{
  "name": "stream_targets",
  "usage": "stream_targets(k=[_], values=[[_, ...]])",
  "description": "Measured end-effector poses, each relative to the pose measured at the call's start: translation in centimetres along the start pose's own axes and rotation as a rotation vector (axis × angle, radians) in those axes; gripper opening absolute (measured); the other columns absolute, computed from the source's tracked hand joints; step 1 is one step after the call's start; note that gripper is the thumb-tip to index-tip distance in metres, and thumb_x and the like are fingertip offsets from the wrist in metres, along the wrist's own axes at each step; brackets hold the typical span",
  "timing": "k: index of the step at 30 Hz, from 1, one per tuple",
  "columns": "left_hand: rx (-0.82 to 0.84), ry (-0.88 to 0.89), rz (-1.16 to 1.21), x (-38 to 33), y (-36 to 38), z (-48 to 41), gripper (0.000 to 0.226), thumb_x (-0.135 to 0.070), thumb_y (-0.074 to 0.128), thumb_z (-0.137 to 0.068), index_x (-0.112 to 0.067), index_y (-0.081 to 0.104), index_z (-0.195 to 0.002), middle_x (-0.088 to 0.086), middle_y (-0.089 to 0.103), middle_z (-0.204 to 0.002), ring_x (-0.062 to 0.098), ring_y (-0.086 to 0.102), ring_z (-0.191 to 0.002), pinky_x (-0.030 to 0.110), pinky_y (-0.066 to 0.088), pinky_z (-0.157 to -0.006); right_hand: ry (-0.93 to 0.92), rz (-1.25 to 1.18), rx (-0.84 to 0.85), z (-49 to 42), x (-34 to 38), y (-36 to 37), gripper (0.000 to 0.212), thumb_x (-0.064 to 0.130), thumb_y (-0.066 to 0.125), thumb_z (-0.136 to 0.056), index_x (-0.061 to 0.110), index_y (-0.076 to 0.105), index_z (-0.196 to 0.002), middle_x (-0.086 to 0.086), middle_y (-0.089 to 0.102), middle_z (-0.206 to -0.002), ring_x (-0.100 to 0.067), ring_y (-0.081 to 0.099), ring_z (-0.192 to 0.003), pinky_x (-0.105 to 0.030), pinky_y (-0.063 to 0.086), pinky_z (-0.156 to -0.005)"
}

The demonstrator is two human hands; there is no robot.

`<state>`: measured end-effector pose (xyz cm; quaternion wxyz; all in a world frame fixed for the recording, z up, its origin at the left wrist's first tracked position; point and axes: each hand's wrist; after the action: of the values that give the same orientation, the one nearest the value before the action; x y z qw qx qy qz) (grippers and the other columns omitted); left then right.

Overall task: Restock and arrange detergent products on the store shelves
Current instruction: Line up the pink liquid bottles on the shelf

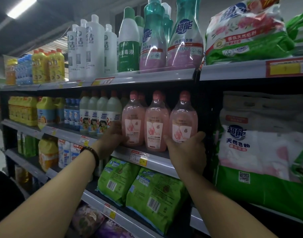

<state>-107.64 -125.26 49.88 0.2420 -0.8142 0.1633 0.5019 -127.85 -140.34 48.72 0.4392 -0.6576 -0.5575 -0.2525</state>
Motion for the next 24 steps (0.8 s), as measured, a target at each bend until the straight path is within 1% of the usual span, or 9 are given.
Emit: stream_targets(k=[4, 9, 10, 12, 13, 15, 17, 20, 24], values=[[0.011, 0.038, -0.026, 0.4, 0.7, 0.2, 0.053, 0.014, 0.05, -0.095, -0.011, 0.051, -0.141, 0.015, 0.069, -0.125, 0.031, 0.068, -0.116, 0.042, 0.061, -0.091, -0.002, 0.026, -0.013, 0.1, 0.0, 0.0, 0.086, 0.067, 0.08, -0.069, 0.015, 0.036, -0.121, -0.011, 0.066, -0.118, -0.037, 0.069, -0.098, -0.035, 0.05, -0.068], [-0.058, 0.072, -0.108, 0.1, 2.0, 0.3, 0.033, 0.005, 0.051, -0.099, -0.008, 0.069, -0.123, 0.002, 0.077, -0.111, 0.014, 0.073, -0.103, 0.015, 0.06, -0.072, -0.006, 0.04, -0.021, 0.2, 0.1, -0.3, 0.081, 0.066, 0.082, -0.07, 0.016, 0.037, -0.115, -0.009, 0.069, -0.106, -0.035, 0.071, -0.088, -0.036, 0.055, -0.064], [-0.083, 0.085, -0.128, 0.4, 2.1, 0.1, 0.029, -0.003, 0.054, -0.1, -0.01, 0.069, -0.123, 0.0, 0.077, -0.111, 0.014, 0.073, -0.103, 0.017, 0.06, -0.074, -0.007, 0.041, -0.02, 0.3, 0.2, -0.4, 0.08, 0.067, 0.082, -0.069, 0.017, 0.037, -0.113, -0.009, 0.069, -0.106, -0.035, 0.071, -0.088, -0.036, 0.055, -0.063], [-0.136, 0.08, -0.2, 1.1, 2.3, 0.0, 0.037, -0.03, 0.056, -0.095, -0.018, 0.064, -0.129, -0.003, 0.075, -0.118, 0.022, 0.071, -0.112, 0.037, 0.062, -0.089, -0.013, 0.046, -0.019, 0.5, 0.3, -0.6, 0.08, 0.069, 0.082, -0.067, 0.018, 0.037, -0.11, -0.009, 0.069, -0.104, -0.035, 0.071, -0.087, -0.038, 0.057, -0.064], [-0.155, 0.072, -0.256, 1.3, 2.4, 0.2, 0.045, -0.041, 0.051, -0.092, -0.022, 0.06, -0.132, -0.002, 0.073, -0.122, 0.025, 0.069, -0.116, 0.05, 0.058, -0.096, -0.018, 0.054, -0.015, 0.5, 0.4, -0.6, 0.081, 0.07, 0.082, -0.066, 0.019, 0.036, -0.108, -0.008, 0.069, -0.103, -0.035, 0.071, -0.087, -0.038, 0.057, -0.064], [-0.163, 0.072, -0.385, 1.9, 2.6, 0.4, 0.047, -0.05, 0.039, -0.092, -0.029, 0.052, -0.132, 0.001, 0.067, -0.129, 0.032, 0.064, -0.117, 0.061, 0.049, -0.102, -0.024, 0.064, 0.0, 0.7, 0.4, -0.7, 0.081, 0.071, 0.082, -0.066, 0.021, 0.032, -0.105, -0.007, 0.069, -0.103, -0.034, 0.071, -0.086, -0.034, 0.052, -0.061], [-0.143, 0.097, -0.456, 1.6, 2.8, 1.0, 0.042, -0.05, 0.034, -0.095, -0.033, 0.05, -0.13, 0.001, 0.065, -0.13, 0.033, 0.064, -0.115, 0.063, 0.048, -0.102, -0.028, 0.059, 0.005, 0.8, 0.5, -0.7, 0.082, 0.072, 0.082, -0.066, 0.022, 0.03, -0.104, -0.007, 0.068, -0.103, -0.033, 0.071, -0.086, -0.033, 0.049, -0.061], [-0.155, 0.203, -0.401, 1.5, 2.6, 2.0, 0.035, -0.043, 0.041, -0.099, -0.034, 0.054, -0.13, -0.006, 0.066, -0.128, 0.023, 0.065, -0.116, 0.059, 0.053, -0.099, -0.026, 0.052, 0.012, 0.9, 0.6, -0.7, 0.083, 0.073, 0.082, -0.065, 0.021, 0.032, -0.107, -0.004, 0.065, -0.1, -0.033, 0.07, -0.086, -0.035, 0.053, -0.062], [-0.43, 0.307, -0.351, 1.5, 3.0, 7.2, 0.034, -0.016, 0.061, -0.1, -0.017, 0.057, -0.134, 0.001, 0.057, -0.13, 0.02, 0.053, -0.121, 0.04, 0.05, -0.098, -0.029, -0.042, 0.038, 0.9, 0.7, -1.0, 0.09, 0.077, 0.08, -0.059, 0.02, 0.038, -0.115, -0.002, 0.066, -0.105, -0.032, 0.07, -0.087, -0.044, 0.061, -0.072]])
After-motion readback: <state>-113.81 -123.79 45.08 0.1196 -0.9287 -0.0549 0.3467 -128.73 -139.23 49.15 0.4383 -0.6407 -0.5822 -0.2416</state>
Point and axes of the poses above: each hand's wrist, its own z-axis away from the middle knuckle, its own y-axis out of the palm, x = y × z
